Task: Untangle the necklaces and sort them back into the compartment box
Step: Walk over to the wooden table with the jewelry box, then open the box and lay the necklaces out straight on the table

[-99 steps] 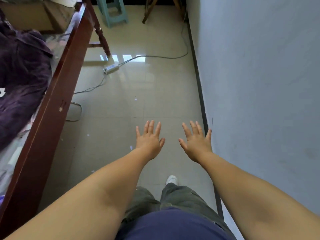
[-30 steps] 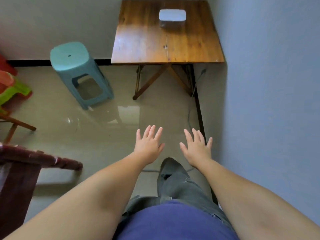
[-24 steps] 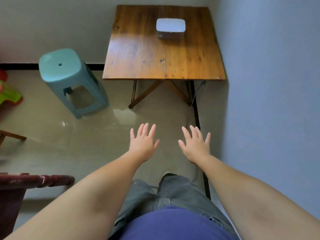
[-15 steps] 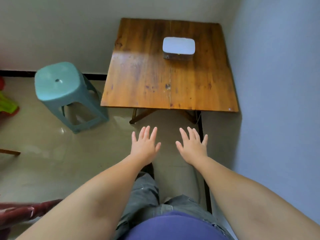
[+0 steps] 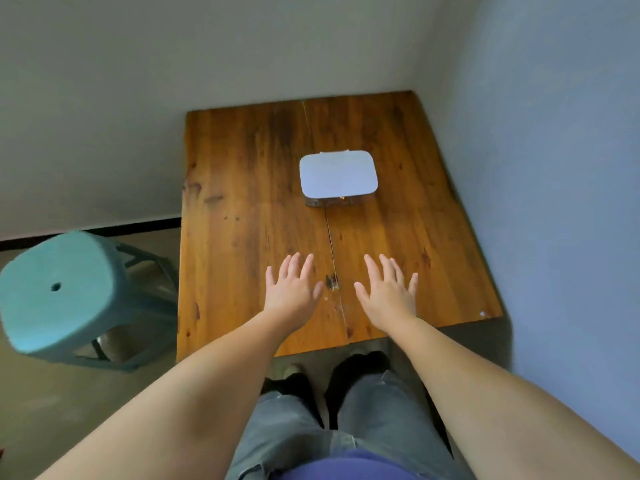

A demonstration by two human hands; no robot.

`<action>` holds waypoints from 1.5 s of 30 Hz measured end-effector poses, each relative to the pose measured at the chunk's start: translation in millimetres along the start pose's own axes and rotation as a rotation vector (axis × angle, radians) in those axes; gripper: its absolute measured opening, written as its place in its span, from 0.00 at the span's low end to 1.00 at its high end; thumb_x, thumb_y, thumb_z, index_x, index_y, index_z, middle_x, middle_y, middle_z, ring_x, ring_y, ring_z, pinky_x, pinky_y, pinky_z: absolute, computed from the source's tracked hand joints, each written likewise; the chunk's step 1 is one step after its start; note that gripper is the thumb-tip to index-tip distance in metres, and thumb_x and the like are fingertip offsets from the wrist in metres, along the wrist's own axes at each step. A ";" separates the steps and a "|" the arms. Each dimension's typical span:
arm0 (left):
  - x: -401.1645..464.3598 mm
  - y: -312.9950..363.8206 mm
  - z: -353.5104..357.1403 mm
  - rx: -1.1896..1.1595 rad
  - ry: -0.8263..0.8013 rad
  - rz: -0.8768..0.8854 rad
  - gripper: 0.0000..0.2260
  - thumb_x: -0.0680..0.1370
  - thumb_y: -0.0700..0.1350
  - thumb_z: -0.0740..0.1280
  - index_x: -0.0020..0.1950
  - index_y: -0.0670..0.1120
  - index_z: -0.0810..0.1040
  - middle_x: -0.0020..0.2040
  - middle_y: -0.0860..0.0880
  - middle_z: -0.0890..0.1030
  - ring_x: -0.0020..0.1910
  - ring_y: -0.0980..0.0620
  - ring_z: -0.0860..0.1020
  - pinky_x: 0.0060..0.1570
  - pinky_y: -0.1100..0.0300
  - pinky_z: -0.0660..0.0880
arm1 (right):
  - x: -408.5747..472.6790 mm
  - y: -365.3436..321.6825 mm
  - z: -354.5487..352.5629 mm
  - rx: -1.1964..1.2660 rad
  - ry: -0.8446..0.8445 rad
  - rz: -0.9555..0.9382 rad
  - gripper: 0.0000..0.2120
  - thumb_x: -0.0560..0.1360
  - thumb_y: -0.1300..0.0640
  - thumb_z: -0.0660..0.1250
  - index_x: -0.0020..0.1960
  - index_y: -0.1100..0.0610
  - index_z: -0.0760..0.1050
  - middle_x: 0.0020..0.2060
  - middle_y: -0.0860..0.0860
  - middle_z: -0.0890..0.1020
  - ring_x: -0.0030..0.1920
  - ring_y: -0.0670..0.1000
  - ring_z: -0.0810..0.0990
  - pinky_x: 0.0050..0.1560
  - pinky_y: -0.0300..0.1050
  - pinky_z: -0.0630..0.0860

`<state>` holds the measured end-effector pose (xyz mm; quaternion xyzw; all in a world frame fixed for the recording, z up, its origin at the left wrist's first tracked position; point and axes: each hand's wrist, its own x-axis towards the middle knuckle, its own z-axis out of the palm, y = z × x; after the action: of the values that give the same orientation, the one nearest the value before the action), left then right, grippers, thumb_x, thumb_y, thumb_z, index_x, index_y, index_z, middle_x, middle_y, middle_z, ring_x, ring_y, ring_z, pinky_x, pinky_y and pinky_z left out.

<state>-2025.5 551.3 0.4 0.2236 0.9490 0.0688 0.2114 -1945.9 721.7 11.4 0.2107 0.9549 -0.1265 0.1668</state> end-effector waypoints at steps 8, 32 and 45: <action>109.4 19.4 -22.0 -0.586 0.094 -0.359 0.27 0.80 0.59 0.50 0.76 0.50 0.50 0.78 0.48 0.54 0.76 0.48 0.54 0.71 0.47 0.56 | 151.1 -1.1 -34.5 -0.117 0.048 -0.248 0.33 0.78 0.42 0.59 0.77 0.48 0.47 0.78 0.54 0.51 0.77 0.58 0.48 0.72 0.64 0.44; 202.9 20.2 -44.4 -1.421 0.220 -0.616 0.23 0.80 0.61 0.47 0.67 0.51 0.71 0.61 0.52 0.75 0.62 0.53 0.71 0.62 0.54 0.67 | 264.9 3.1 -93.1 -0.100 0.097 -0.711 0.26 0.75 0.45 0.65 0.70 0.54 0.68 0.70 0.55 0.70 0.70 0.56 0.67 0.73 0.58 0.52; 220.3 23.1 -36.0 -1.296 0.255 -0.638 0.18 0.80 0.43 0.60 0.70 0.53 0.68 0.60 0.52 0.77 0.57 0.53 0.76 0.55 0.55 0.75 | 323.4 0.0 -163.5 0.327 0.180 -0.656 0.14 0.76 0.52 0.67 0.59 0.56 0.78 0.54 0.52 0.83 0.53 0.52 0.81 0.52 0.49 0.78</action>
<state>-2210.4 670.5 -43.6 -0.2433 0.7541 0.5768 0.1988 -2266.0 889.1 40.3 -0.0723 0.9496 -0.3050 -0.0028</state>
